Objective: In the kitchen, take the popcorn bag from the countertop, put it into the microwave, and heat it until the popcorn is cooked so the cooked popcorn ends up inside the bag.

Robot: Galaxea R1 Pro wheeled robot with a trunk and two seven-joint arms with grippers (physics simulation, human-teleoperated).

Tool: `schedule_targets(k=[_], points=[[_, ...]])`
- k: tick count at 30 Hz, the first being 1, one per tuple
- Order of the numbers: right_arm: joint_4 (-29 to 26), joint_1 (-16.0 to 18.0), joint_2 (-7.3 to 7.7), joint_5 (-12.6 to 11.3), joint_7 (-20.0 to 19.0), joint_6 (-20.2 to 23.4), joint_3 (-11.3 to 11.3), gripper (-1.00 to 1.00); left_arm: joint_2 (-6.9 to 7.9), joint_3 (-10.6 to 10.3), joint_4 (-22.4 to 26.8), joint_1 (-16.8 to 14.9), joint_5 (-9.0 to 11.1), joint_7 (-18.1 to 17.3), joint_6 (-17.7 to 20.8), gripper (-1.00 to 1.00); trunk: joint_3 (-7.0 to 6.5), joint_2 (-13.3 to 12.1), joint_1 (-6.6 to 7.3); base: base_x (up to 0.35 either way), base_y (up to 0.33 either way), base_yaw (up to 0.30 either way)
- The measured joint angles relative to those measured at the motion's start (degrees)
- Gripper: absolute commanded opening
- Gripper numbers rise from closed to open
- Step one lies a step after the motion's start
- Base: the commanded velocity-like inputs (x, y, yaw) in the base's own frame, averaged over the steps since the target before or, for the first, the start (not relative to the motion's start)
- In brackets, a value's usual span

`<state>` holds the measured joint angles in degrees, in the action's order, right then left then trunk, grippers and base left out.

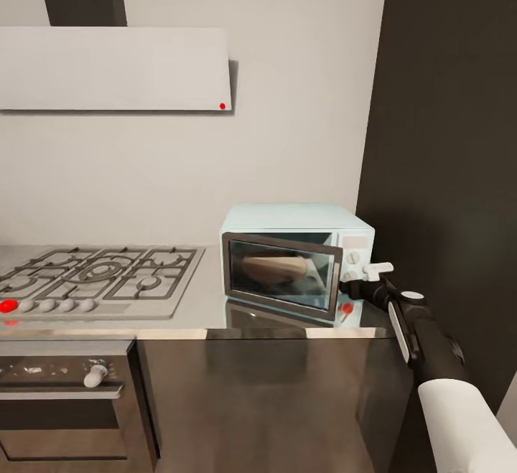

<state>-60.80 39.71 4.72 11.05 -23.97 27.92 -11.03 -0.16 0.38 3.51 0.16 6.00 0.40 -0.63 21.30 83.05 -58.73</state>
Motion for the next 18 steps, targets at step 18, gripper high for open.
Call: schedule_targets(k=[18], points=[[-0.7, 0.1, -0.10, 3.0, 0.4, -0.2, 0.0, 1.00, 0.08, 0.2, 0.1, 0.0, -0.4, -0.5, 0.1, 1.00, 0.00, 0.0, 0.00, 0.000, 0.000, 0.000]])
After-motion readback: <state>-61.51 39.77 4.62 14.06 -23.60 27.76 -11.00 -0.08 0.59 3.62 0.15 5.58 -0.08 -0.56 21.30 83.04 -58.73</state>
